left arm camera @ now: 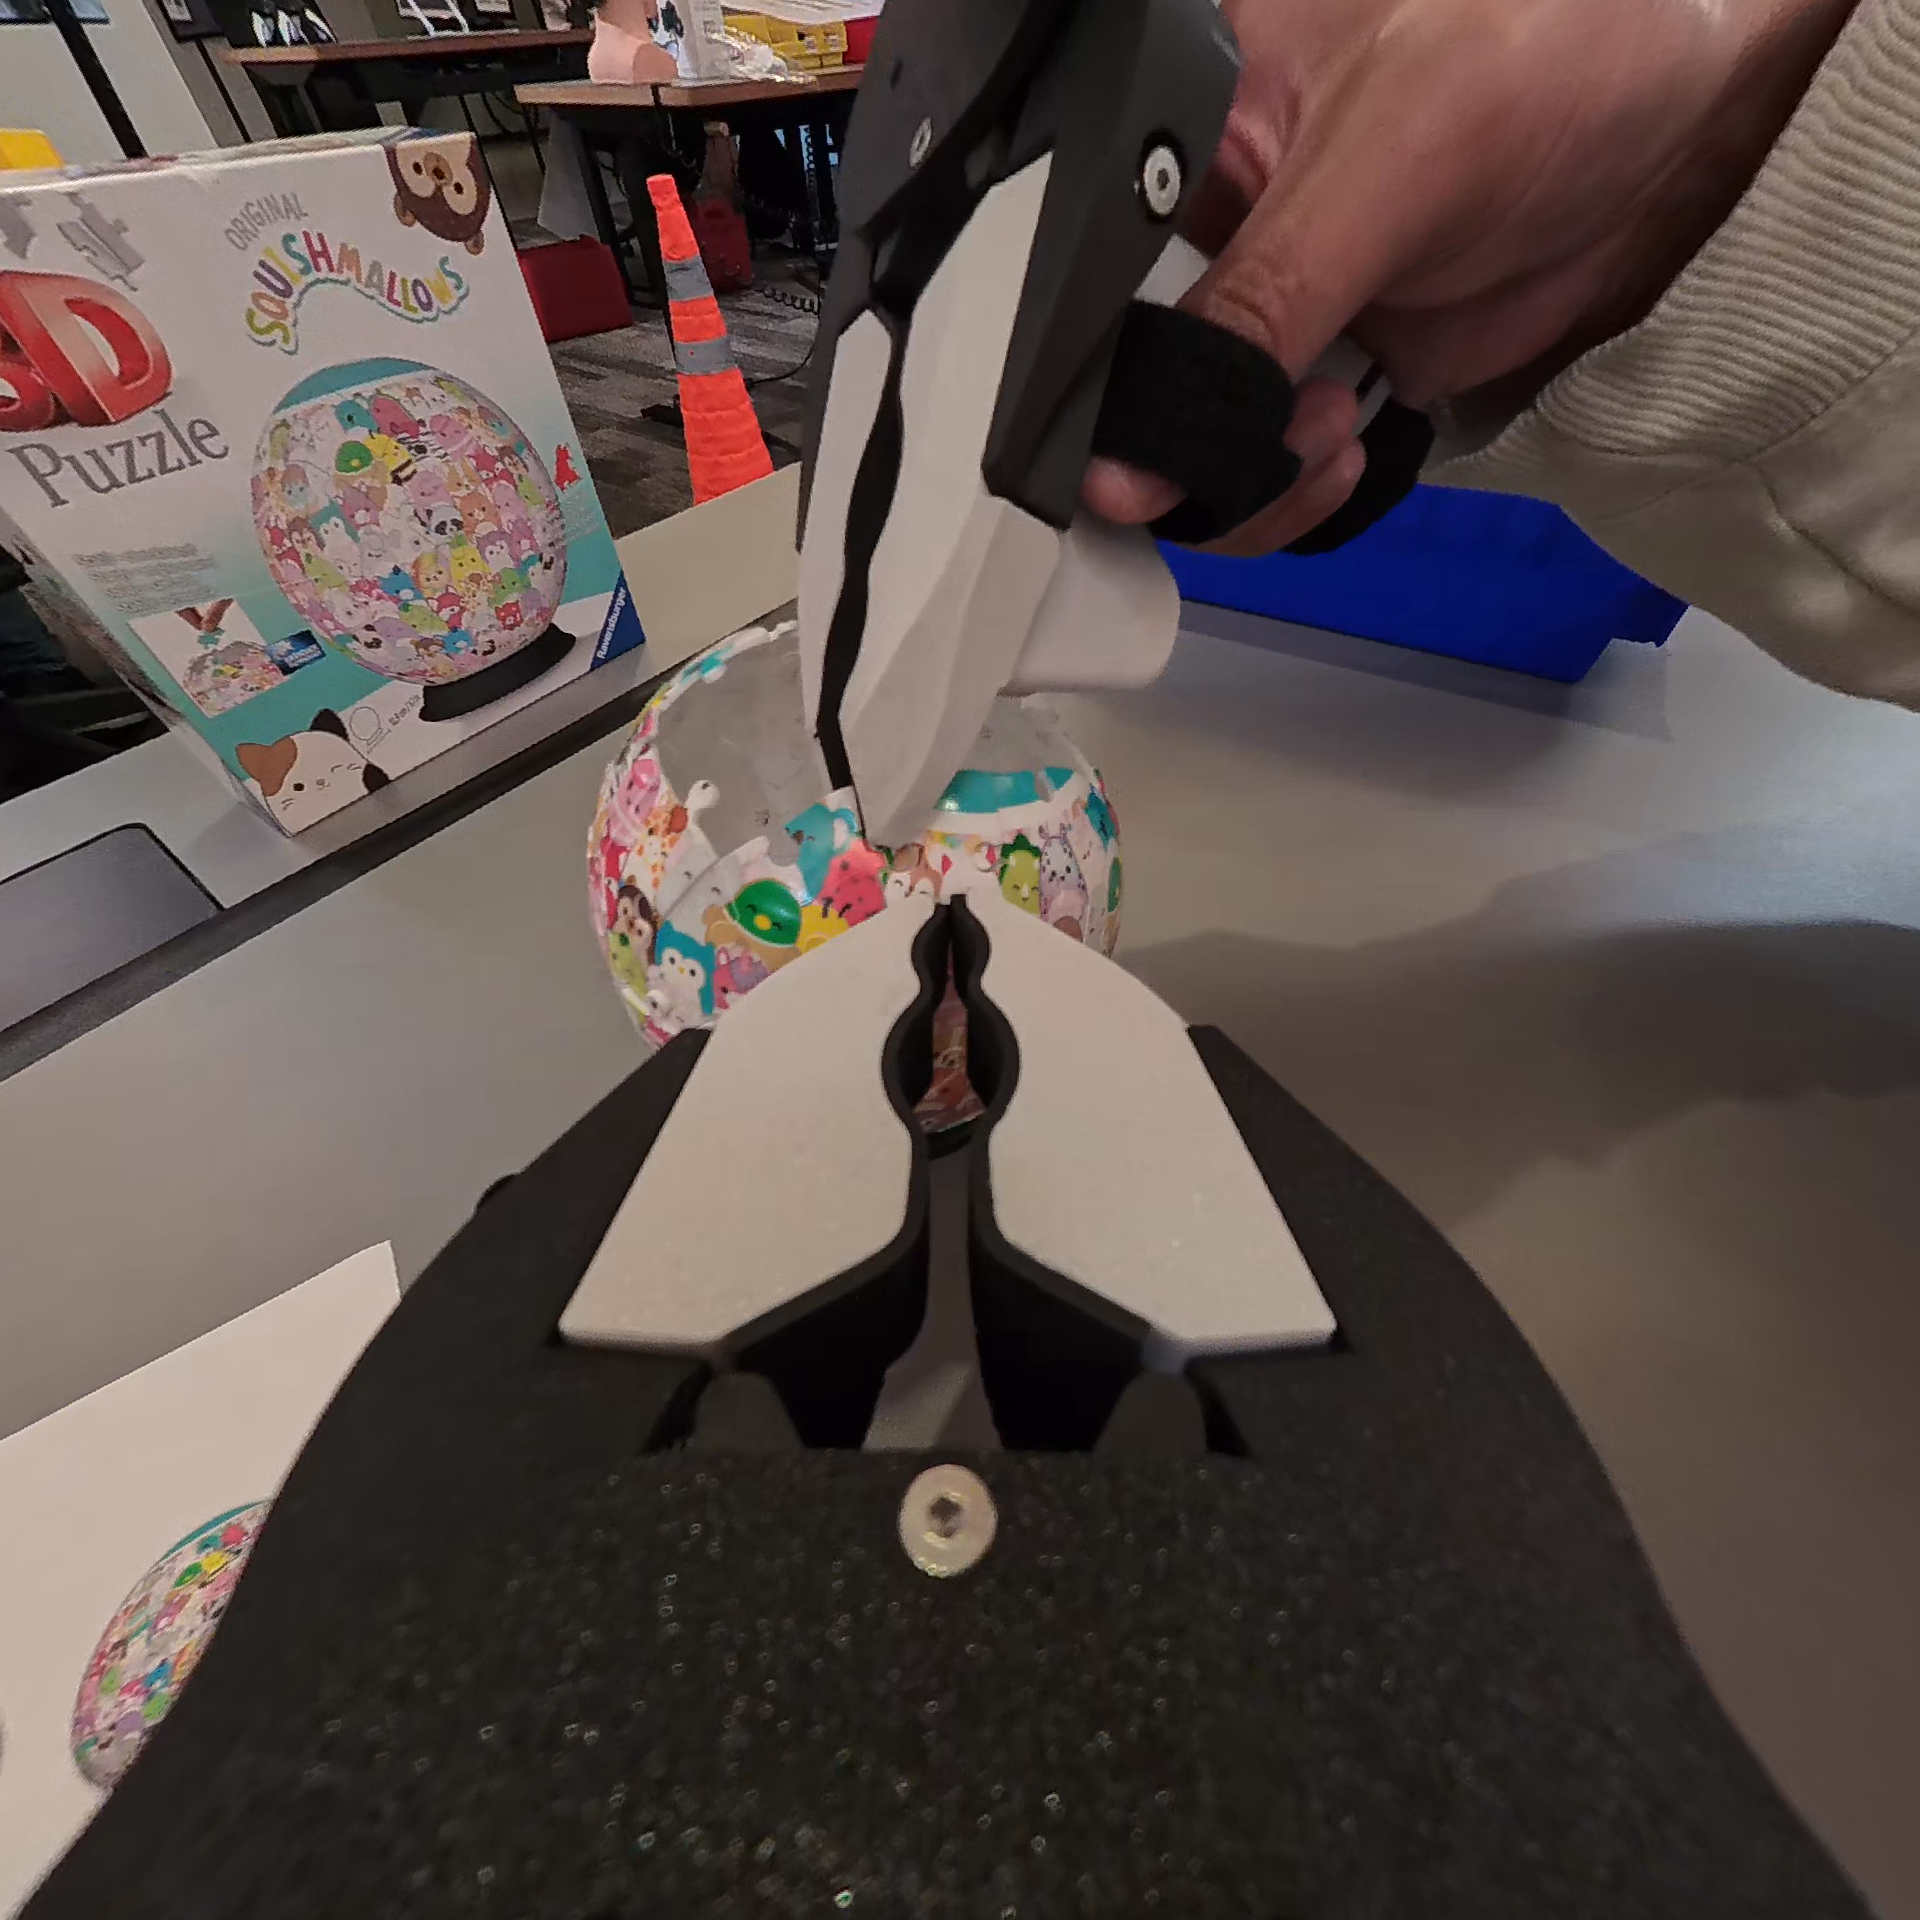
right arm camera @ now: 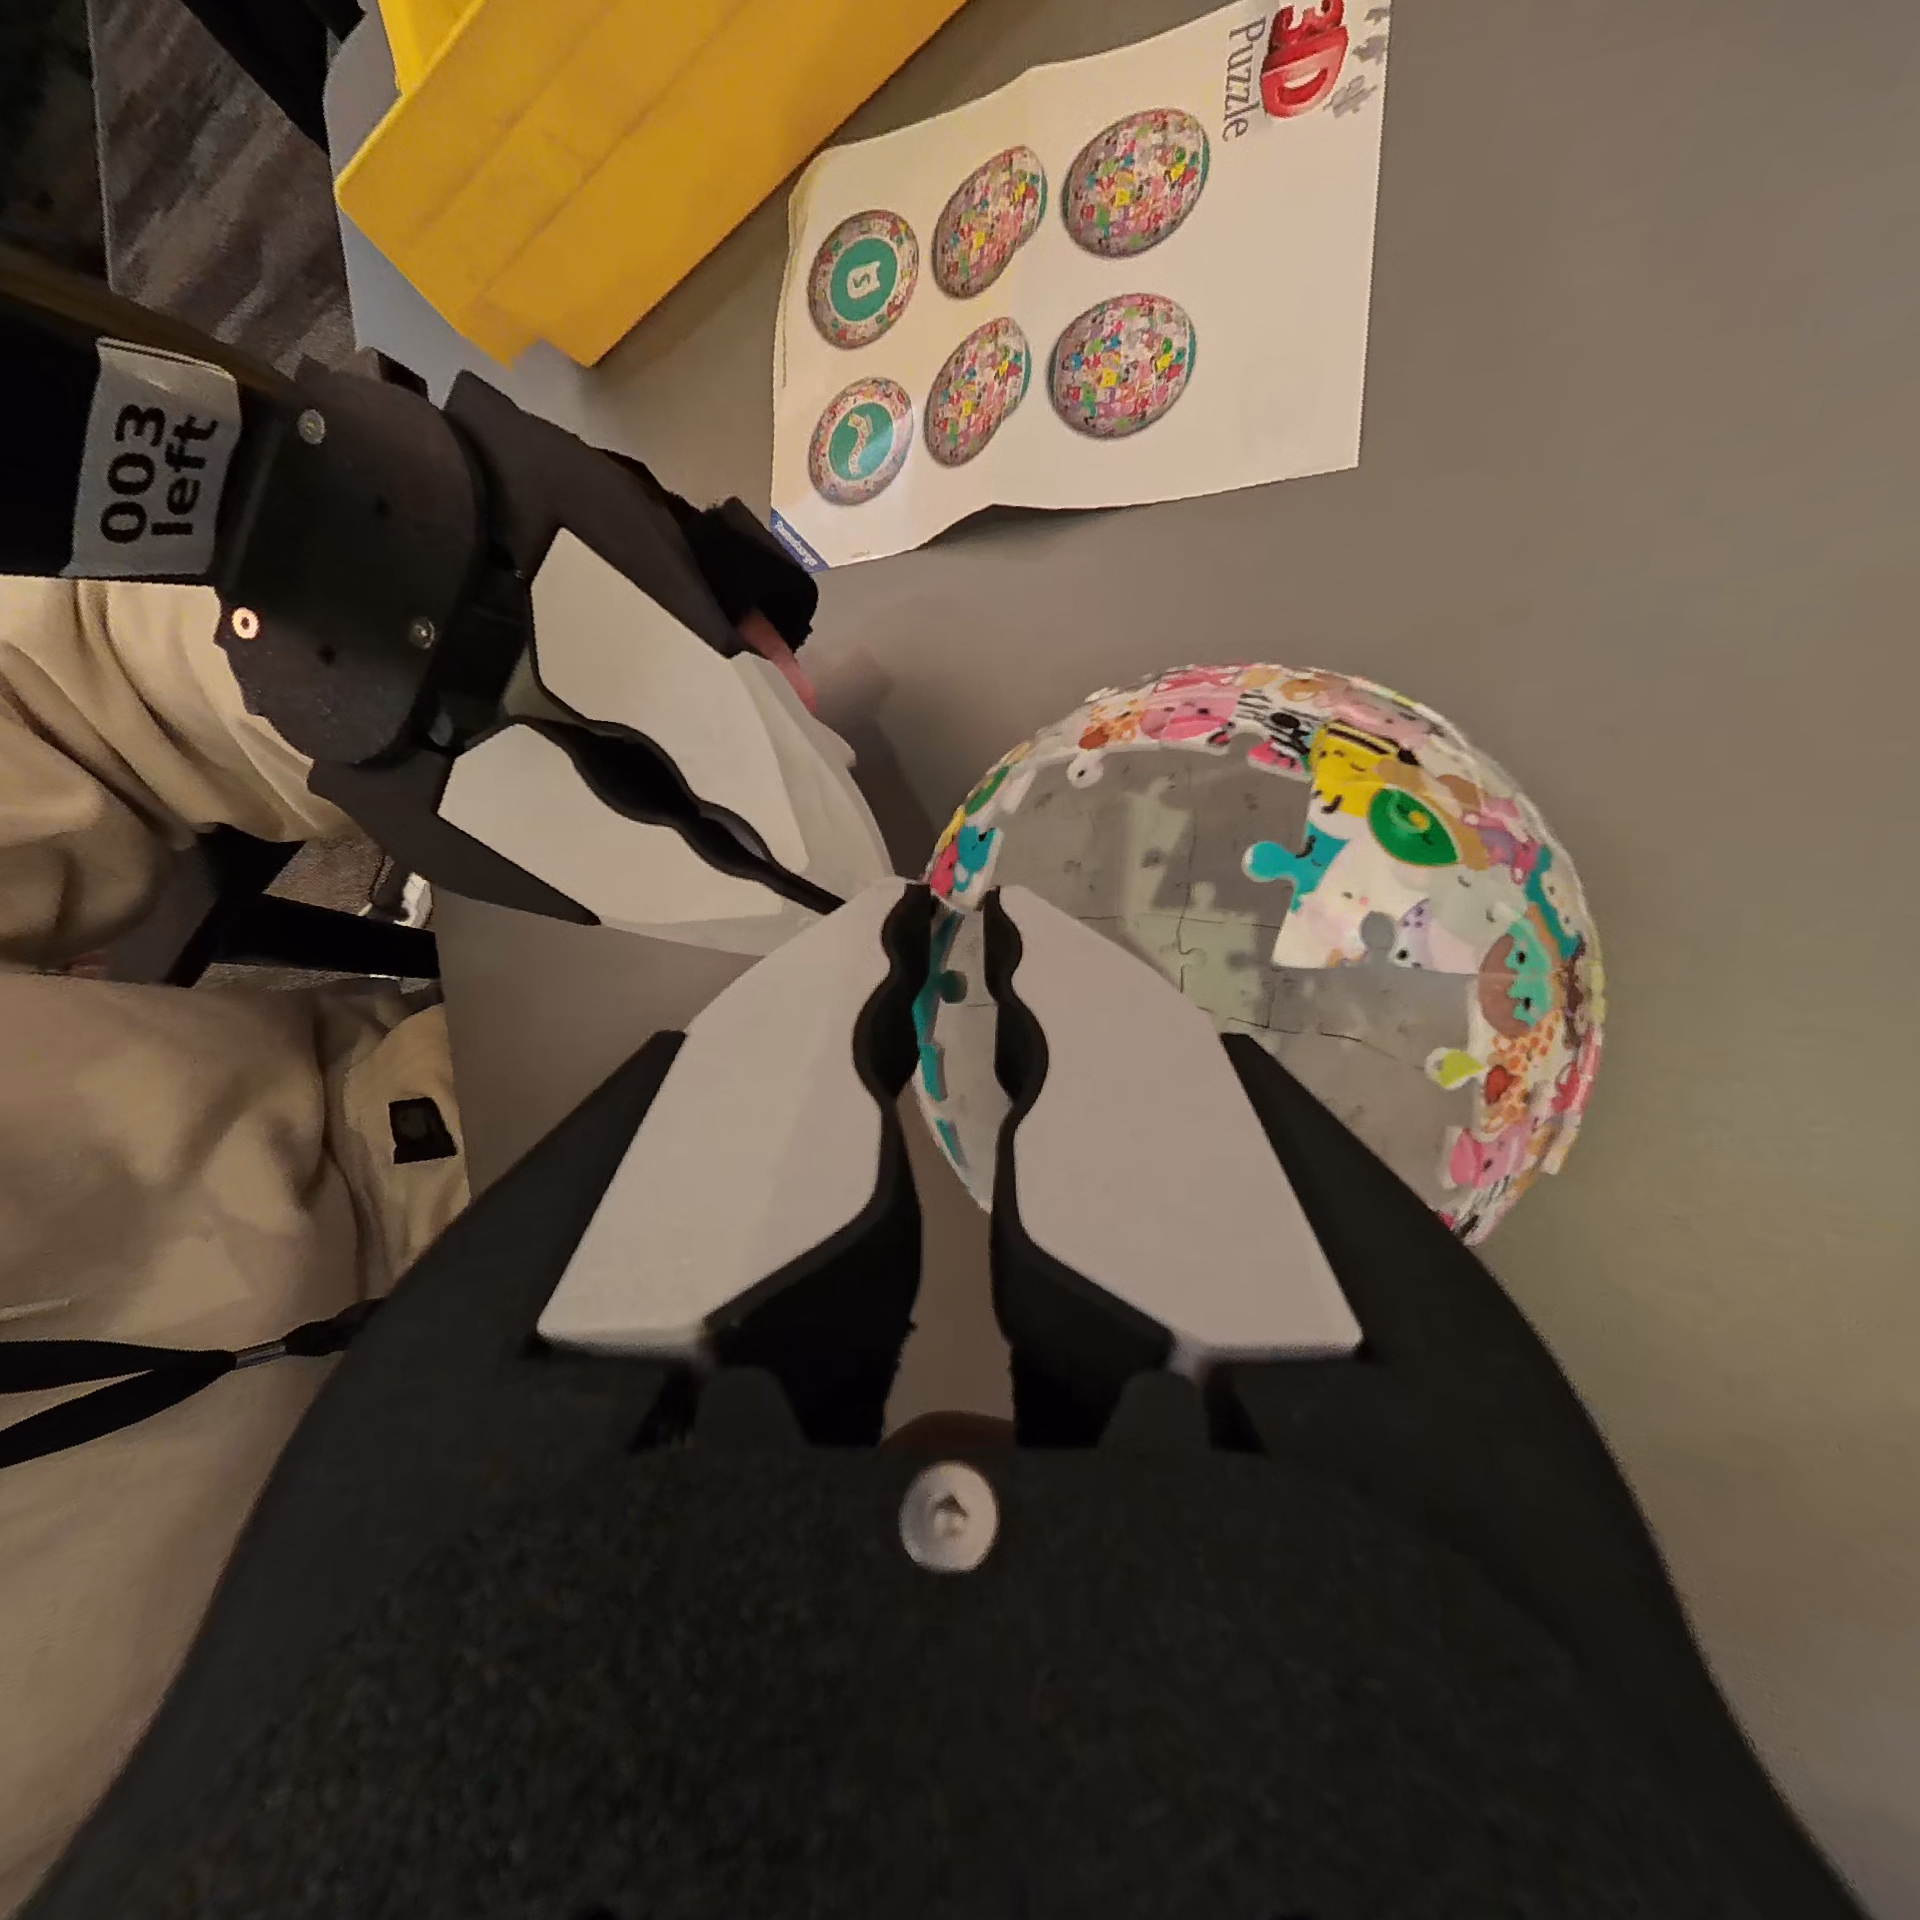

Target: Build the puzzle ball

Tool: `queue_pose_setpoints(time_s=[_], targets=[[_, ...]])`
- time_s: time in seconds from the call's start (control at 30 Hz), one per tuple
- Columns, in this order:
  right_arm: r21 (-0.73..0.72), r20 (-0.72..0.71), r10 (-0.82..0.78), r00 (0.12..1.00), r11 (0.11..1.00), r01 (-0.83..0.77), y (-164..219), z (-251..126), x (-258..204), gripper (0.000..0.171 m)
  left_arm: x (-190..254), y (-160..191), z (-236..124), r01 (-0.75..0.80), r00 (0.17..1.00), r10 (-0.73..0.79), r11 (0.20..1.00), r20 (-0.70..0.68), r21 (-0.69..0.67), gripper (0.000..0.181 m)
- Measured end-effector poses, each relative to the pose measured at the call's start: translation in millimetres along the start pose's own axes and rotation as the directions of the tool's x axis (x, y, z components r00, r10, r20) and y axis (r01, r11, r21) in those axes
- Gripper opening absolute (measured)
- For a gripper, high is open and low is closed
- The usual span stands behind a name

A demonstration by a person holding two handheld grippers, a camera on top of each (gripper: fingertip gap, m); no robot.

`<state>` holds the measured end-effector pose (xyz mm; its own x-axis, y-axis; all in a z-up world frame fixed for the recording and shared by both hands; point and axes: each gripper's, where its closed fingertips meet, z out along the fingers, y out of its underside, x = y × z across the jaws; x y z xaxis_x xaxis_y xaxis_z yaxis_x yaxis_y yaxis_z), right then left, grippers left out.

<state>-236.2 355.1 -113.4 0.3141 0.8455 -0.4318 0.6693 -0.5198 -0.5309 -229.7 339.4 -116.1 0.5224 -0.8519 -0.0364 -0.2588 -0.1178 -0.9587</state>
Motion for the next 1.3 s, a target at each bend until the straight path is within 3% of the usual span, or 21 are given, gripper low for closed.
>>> queue_pose_setpoints(time_s=[0.53,0.77,1.3], targets=[[0.011,0.05,0.014,0.999,1.0,-0.015,1,0,-1,0.007,1,-1,2,0.004,1.0,-0.004,1.0,-0.005,0.009,0.0],[-0.008,0.033,0.0,0.999,1.0,0.0,12,-3,-1,0.017,4,-1,3,0.0,1.0,0.0,1.0,-0.012,0.008,0.0],[-0.015,0.081,0.025,0.996,1.0,-0.024,26,-7,-4,0.007,13,1,8,-0.008,0.999,0.008,1.0,-0.031,0.002,0.0]])
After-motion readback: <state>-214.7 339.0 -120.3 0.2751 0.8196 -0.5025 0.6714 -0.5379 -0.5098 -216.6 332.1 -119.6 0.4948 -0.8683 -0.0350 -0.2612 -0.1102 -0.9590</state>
